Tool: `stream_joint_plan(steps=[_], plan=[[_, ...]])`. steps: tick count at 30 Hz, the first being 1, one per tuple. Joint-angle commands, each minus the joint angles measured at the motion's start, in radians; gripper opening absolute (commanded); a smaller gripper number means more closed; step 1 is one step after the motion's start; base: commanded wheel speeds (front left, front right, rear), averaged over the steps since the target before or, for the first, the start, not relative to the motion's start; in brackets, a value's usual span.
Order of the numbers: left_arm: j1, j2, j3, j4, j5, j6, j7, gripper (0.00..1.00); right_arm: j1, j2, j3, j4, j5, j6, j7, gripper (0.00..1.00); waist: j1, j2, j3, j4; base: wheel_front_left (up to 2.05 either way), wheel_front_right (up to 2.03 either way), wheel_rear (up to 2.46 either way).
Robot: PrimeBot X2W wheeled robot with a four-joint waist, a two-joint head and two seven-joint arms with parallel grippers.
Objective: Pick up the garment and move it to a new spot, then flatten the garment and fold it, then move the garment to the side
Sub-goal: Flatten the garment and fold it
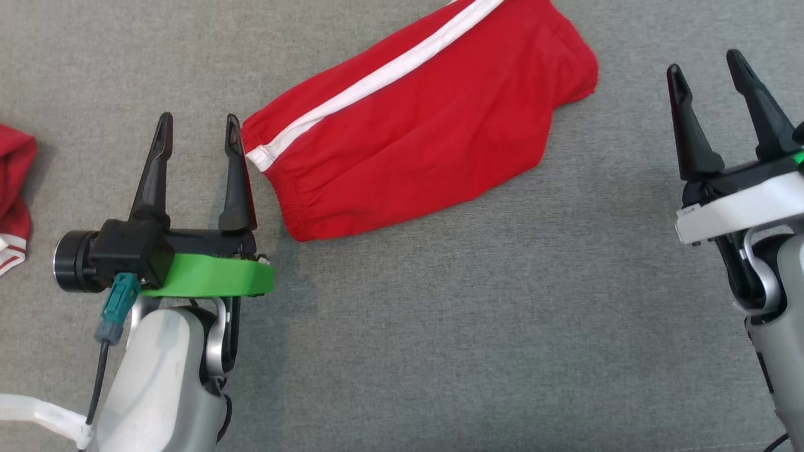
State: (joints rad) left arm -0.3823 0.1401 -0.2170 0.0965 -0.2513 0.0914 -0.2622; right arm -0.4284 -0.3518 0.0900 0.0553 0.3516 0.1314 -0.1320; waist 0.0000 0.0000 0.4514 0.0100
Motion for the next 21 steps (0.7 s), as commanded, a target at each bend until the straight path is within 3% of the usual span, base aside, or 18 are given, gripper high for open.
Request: stream_joint_plan(steps=[1,9,16,19,21], plan=[[-0.032,-0.012,-0.001,-0.008,0.01,-0.011,-0.003,1.0,-0.062,-0.024,0.025,0.05,0.023,-0.001,0.015,1.0,0.0,0.0,0.067,0.061,0.0,0.0,0.0],[-0.072,-0.048,-0.007,-0.016,0.035,-0.033,-0.003,1.0,-0.23,-0.079,0.146,0.286,0.105,-0.001,0.072,1.0,0.0,0.0,0.101,0.112,0.0,0.0,0.0],[-0.072,-0.066,0.003,-0.021,0.049,-0.046,-0.003,1.0,-0.316,-0.087,0.259,0.474,0.193,-0.001,0.132,1.0,0.0,0.0,0.099,0.124,0.0,0.0,0.0],[-0.06,-0.07,0.01,-0.019,0.055,-0.049,-0.003,1.0,-0.328,-0.084,0.302,0.506,0.237,-0.001,0.135,0.02,0.0,0.0,0.089,0.119,0.0,0.0,0.0],[-0.051,-0.072,0.014,-0.018,0.06,-0.052,-0.003,1.0,-0.33,-0.083,0.322,0.515,0.261,-0.001,0.116,0.0,0.0,0.0,0.081,0.112,0.0,0.0,0.0]])
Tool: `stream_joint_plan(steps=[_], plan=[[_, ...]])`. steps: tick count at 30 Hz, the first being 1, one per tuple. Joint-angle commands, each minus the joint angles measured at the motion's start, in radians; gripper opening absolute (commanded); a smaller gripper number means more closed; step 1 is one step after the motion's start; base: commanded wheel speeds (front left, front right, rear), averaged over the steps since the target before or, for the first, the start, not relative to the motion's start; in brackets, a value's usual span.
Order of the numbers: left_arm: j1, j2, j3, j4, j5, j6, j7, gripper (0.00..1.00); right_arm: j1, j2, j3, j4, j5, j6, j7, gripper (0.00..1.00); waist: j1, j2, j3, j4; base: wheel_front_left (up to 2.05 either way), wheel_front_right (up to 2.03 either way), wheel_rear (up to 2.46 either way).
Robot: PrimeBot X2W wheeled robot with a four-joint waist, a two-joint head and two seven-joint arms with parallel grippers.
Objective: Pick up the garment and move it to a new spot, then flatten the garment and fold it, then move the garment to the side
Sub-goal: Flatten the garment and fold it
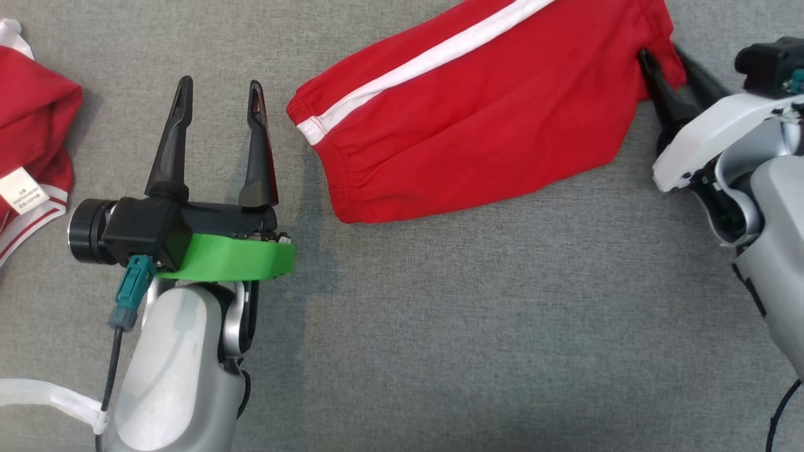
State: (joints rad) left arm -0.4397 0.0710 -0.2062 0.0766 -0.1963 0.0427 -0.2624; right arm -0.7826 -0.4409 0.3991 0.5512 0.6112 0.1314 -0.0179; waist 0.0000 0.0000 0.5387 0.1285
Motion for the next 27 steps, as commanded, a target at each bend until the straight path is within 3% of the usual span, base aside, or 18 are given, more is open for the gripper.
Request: stream_joint_plan(steps=[1,6,11,19,27], plan=[[0.012,-0.003,0.006,0.001,0.007,-0.006,-0.003,1.0,0.024,0.003,0.018,0.02,0.008,-0.002,-0.019,0.0,0.0,0.0,-0.012,-0.012,0.0,0.0,0.0],[0.036,0.002,0.021,0.009,0.023,-0.012,-0.003,1.0,0.078,0.013,0.004,0.011,0.031,-0.002,-0.146,0.0,0.0,0.0,-0.048,-0.041,0.0,0.0,0.0],[0.074,0.024,0.042,0.012,0.03,-0.016,-0.003,1.0,0.238,0.035,-0.07,-0.036,0.047,-0.002,-0.224,0.0,0.0,0.0,-0.1,-0.084,0.0,0.0,0.0],[0.115,0.034,0.057,0.01,0.015,-0.013,-0.003,1.0,0.433,0.06,-0.226,-0.105,0.027,-0.002,-0.241,0.0,0.0,0.0,-0.153,-0.113,0.0,0.0,0.0],[0.146,0.033,0.044,0.017,0.004,-0.016,-0.003,1.0,0.48,0.078,-0.288,-0.216,-0.079,-0.002,-0.191,0.0,0.0,0.0,-0.195,-0.112,0.0,0.0,0.0]])
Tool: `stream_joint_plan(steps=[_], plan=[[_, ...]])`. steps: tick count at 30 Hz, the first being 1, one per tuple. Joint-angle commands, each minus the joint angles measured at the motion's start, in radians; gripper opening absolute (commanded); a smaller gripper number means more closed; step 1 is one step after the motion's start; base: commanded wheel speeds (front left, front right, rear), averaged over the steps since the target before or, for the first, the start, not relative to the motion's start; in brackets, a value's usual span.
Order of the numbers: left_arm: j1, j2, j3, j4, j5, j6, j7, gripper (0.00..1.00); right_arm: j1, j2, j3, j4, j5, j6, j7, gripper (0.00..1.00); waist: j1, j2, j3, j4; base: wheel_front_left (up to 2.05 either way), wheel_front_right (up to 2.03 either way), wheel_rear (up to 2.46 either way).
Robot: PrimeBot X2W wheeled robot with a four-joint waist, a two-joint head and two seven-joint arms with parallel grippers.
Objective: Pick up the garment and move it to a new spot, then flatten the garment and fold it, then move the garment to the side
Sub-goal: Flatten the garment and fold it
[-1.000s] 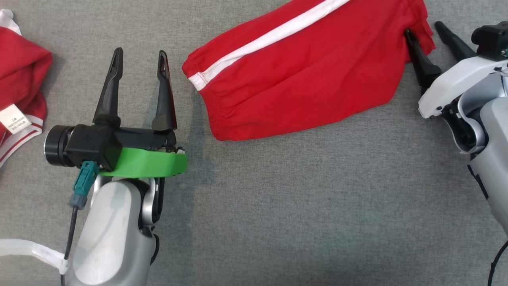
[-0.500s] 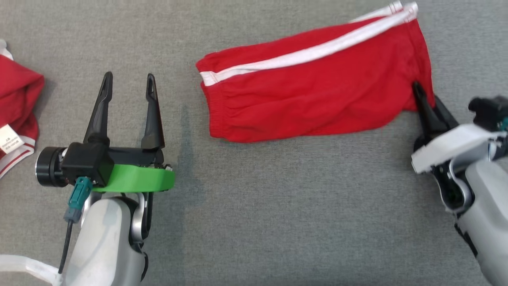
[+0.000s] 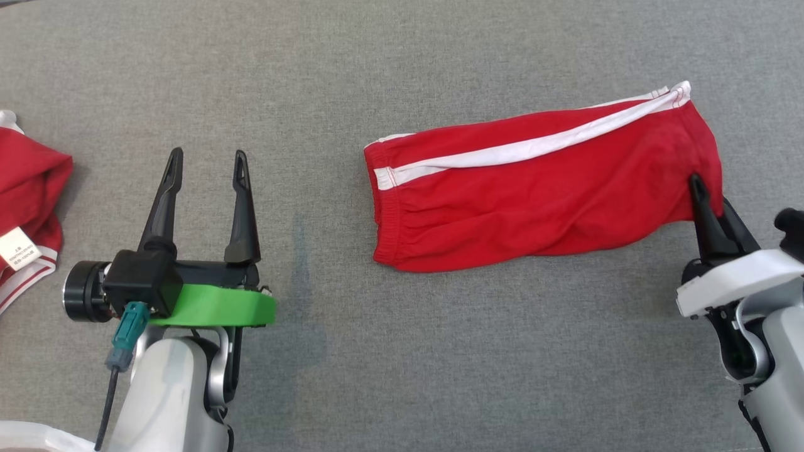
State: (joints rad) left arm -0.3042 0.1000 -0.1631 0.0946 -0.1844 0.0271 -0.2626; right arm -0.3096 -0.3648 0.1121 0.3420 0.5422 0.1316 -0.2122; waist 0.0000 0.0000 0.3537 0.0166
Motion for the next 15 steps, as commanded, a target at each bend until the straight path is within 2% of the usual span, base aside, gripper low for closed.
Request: stream_joint_plan(steps=[1,5,10,15], plan=[[0.013,0.003,-0.001,0.001,-0.01,-0.001,-0.003,1.0,0.001,0.005,0.001,-0.032,-0.031,-0.002,0.014,0.0,0.0,0.0,-0.014,0.001,0.0,0.0,0.0],[0.02,-0.001,-0.01,0.006,-0.016,-0.002,-0.002,1.0,-0.034,0.033,0.042,-0.161,-0.106,-0.002,0.076,0.0,0.0,0.0,-0.03,0.008,0.0,0.0,0.0],[0.017,-0.005,-0.023,0.011,-0.02,-0.004,-0.002,1.0,-0.086,0.092,0.213,-0.284,-0.157,-0.002,0.162,0.0,0.0,0.0,-0.039,0.026,0.0,0.0,0.0],[0.006,-0.011,-0.036,0.013,-0.026,-0.003,-0.003,1.0,-0.107,0.145,0.38,-0.265,-0.129,-0.002,0.204,0.0,0.0,0.0,-0.035,0.052,0.0,0.0,0.0]])
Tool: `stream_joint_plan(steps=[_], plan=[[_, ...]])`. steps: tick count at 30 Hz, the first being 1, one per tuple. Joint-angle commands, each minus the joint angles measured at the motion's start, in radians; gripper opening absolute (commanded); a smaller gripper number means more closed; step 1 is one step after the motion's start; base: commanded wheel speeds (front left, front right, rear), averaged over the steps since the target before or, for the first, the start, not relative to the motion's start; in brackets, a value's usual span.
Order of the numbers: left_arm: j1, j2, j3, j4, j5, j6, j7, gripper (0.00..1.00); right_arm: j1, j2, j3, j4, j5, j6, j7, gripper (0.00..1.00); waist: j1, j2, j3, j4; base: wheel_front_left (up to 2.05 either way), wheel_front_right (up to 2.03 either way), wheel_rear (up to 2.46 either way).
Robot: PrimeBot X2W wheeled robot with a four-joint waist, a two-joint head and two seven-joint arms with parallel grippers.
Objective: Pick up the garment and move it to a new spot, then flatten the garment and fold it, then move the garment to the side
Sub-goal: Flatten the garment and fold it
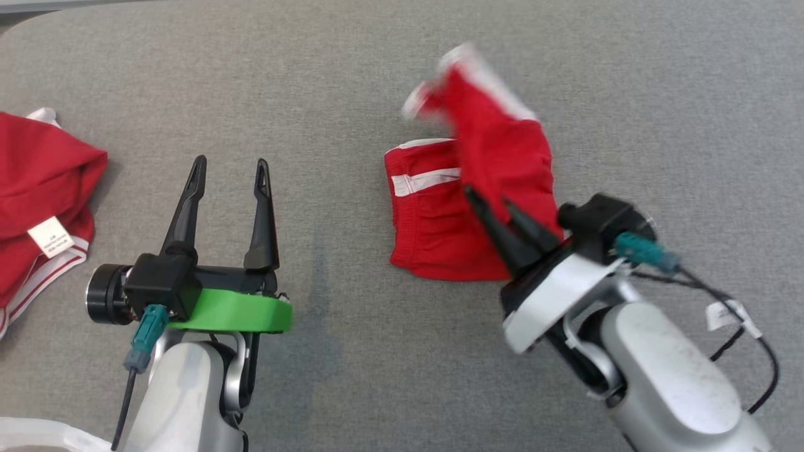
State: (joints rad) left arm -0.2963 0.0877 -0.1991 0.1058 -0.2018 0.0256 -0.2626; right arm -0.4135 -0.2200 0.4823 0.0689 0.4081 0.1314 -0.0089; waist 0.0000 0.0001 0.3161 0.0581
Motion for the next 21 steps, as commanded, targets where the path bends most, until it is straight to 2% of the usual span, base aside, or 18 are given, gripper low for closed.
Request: stream_joint_plan(steps=[1,4,8,9,10,11,17,21], plan=[[-0.003,-0.001,-0.003,0.0,-0.01,-0.001,-0.003,1.0,-0.001,0.007,0.035,0.016,0.017,-0.001,0.004,0.0,0.0,-0.0001,0.004,0.017,0.0,0.0,0.0],[0.002,-0.004,-0.004,-0.005,-0.011,0.003,-0.003,1.0,0.013,0.019,0.108,0.057,0.049,-0.001,0.006,0.0,0.0,-0.0001,0.01,0.028,0.0,0.0,0.0],[0.004,-0.006,0.001,-0.007,-0.01,0.008,-0.003,1.0,0.015,0.022,0.155,0.106,0.068,-0.001,-0.008,0.0,0.0,-0.0001,0.019,0.032,0.0,0.0,0.0],[0.004,-0.007,0.002,-0.006,-0.01,0.009,-0.003,1.0,0.011,0.023,0.162,0.112,0.069,-0.001,-0.015,0.09,0.0,-0.0001,0.021,0.031,0.0,0.0,0.0],[0.002,-0.007,0.003,-0.005,-0.009,0.008,-0.003,1.0,0.008,0.025,0.171,0.12,0.075,-0.001,-0.023,0.41,0.0,-0.0001,0.022,0.03,0.0,0.0,0.0],[0.001,-0.007,0.004,-0.005,-0.009,0.009,-0.003,1.0,0.001,0.024,0.173,0.118,0.075,-0.001,-0.04,1.0,0.0,-0.0001,0.024,0.029,0.0,0.0,0.0],[0.005,-0.001,0.014,0.004,0.002,0.015,-0.003,1.0,-0.016,0.008,0.131,0.074,0.064,-0.001,-0.168,1.0,0.0,-0.0001,0.012,0.008,0.0,0.0,0.0],[0.019,0.008,0.018,0.008,0.004,0.019,-0.003,1.0,0.009,-0.003,0.006,0.04,0.029,-0.001,-0.218,1.0,0.0,-0.0001,-0.005,-0.011,0.0,0.0,0.0]])
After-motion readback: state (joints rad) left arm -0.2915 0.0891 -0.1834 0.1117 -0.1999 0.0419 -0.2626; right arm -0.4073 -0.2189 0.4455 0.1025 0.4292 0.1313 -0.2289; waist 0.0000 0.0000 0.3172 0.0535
